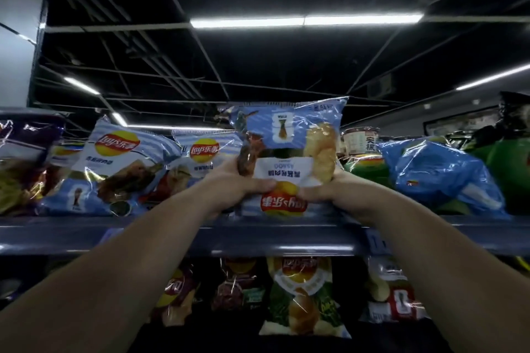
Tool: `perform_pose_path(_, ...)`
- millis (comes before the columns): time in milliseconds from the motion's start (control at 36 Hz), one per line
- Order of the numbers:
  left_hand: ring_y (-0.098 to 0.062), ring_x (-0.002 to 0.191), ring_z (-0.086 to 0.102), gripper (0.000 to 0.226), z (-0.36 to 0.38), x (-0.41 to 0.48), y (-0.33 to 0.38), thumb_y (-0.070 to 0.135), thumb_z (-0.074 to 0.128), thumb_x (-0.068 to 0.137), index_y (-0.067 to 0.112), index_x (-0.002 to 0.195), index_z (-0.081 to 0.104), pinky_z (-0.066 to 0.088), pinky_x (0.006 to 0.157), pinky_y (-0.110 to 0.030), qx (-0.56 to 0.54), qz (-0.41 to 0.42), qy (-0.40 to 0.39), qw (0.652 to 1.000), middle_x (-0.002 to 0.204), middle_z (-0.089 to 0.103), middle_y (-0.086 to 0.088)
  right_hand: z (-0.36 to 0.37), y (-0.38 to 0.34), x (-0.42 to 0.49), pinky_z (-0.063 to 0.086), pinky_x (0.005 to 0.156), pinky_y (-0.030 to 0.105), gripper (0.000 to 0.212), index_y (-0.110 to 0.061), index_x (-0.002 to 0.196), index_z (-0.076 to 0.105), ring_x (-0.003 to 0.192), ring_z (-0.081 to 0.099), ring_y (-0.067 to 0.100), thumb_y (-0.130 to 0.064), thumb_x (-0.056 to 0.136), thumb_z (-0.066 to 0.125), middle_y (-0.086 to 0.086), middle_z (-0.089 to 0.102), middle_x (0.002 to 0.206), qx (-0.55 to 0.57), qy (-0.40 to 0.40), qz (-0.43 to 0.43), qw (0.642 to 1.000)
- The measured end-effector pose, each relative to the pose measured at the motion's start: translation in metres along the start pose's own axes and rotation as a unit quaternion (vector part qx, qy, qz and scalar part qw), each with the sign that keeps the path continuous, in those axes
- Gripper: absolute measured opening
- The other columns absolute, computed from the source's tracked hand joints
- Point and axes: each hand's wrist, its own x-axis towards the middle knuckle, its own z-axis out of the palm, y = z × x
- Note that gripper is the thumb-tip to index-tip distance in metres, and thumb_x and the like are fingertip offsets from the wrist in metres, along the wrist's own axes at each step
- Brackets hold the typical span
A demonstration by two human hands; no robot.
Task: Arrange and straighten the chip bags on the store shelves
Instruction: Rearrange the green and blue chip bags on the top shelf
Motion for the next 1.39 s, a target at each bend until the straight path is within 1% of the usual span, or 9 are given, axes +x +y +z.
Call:
perform_pose_path(194,-0.019,0.095,0.073,0.028,-0.003,0.009,-0.017,0.030,0.085,0.075,0.026,0.099,0.071,0.055,0.093,-0.044,-0.037,0.015,0.037,0.999,0.099,0.078,0.004,0.007,0.007,0.006,0.050,0.105,0.046,0.073,-0.018,0.123,0.064,0.108,0.071,0.019,-0.015,0.057,0.096,-0.002,0.077,0.113,-0.028,0.056,-0.006,0.998)
perform_pose_path(333,-0.022,0.140,0.037,0.125,0.000,-0.003,-0.008,0.044,0.088,0.069,0.025,0.159,0.003,0.040,0.106,-0.037,0.088,0.074,0.165,0.979,0.155,0.034,-0.004,0.011,0.001,0.005,0.060,0.085,0.043,0.043,-0.023,0.102,0.073,0.086,0.074,0.016,-0.027,0.065,0.095,-0.006,0.078,0.089,-0.142,0.240,-0.029,0.960)
perform_pose_path(556,-0.046,0.150,0.009,0.102,-0.005,-0.019,0.038,0.051,0.077,0.070,0.018,0.155,0.030,0.003,0.120,-0.062,0.574,0.464,0.249,0.627,0.162,0.018,-0.026,0.026,-0.075,-0.012,0.037,0.091,0.044,0.026,-0.031,0.111,0.059,0.104,0.063,0.027,-0.047,0.092,0.052,-0.002,0.069,0.105,-0.678,0.326,-0.066,0.656)
perform_pose_path(722,-0.026,0.135,0.048,0.086,-0.024,-0.009,0.072,0.057,0.063,0.080,0.029,0.152,0.025,0.013,0.118,-0.060,0.616,0.293,0.195,0.705,0.141,0.056,0.001,0.034,-0.101,-0.013,0.016,0.116,0.067,0.039,-0.024,0.123,0.062,0.122,0.053,0.034,-0.026,0.084,0.064,0.003,0.069,0.113,-0.700,0.392,-0.221,0.555)
perform_pose_path(806,-0.027,0.111,0.061,0.061,-0.045,-0.010,0.066,0.059,0.068,0.076,0.032,0.129,0.053,0.046,0.094,-0.044,0.459,0.283,0.253,0.803,0.118,0.067,0.000,0.035,-0.094,-0.017,0.009,0.120,0.063,0.079,-0.022,0.153,0.033,0.147,0.027,0.036,-0.035,0.084,0.070,0.016,0.036,0.158,-0.574,0.482,-0.269,0.605)
perform_pose_path(889,-0.013,0.091,0.062,0.044,-0.057,-0.014,0.052,0.051,0.078,0.076,0.028,0.109,0.060,0.049,0.078,-0.032,0.232,0.245,0.276,0.900,0.099,0.067,0.009,0.043,-0.083,-0.023,0.007,0.124,0.048,0.125,-0.027,0.161,-0.004,0.156,-0.001,0.030,-0.057,0.075,0.081,0.015,-0.009,0.169,-0.340,0.458,-0.206,0.795)
perform_pose_path(1000,-0.001,0.085,0.063,0.034,-0.065,-0.012,0.028,0.039,0.078,0.083,0.024,0.109,0.061,0.046,0.067,-0.019,-0.038,0.170,0.274,0.946,0.095,0.066,0.014,0.055,-0.067,-0.011,0.040,0.098,0.027,0.125,-0.023,0.160,0.008,0.141,0.040,0.026,-0.044,0.069,0.090,0.010,0.031,0.162,-0.040,0.259,-0.049,0.964)
perform_pose_path(1139,-0.002,0.082,0.069,0.026,-0.073,-0.019,-0.018,0.044,0.074,0.087,0.026,0.104,0.065,0.053,0.069,-0.023,-0.051,0.092,0.207,0.973,0.096,0.073,0.010,0.076,-0.022,0.028,0.057,0.086,0.028,0.031,-0.024,0.098,0.071,0.091,0.070,0.014,-0.030,0.074,0.089,-0.006,0.075,0.095,-0.155,0.109,0.007,0.982)
perform_pose_path(1389,-0.015,0.106,0.061,0.053,-0.103,-0.033,-0.047,0.027,0.076,0.087,0.026,0.131,0.045,0.053,0.093,-0.039,0.023,0.061,0.234,0.970,0.122,0.059,0.009,0.113,-0.031,0.055,0.053,0.100,0.045,0.052,-0.028,0.108,0.068,0.103,0.071,0.018,-0.052,0.067,0.089,-0.006,0.076,0.109,-0.054,0.071,0.002,0.996)
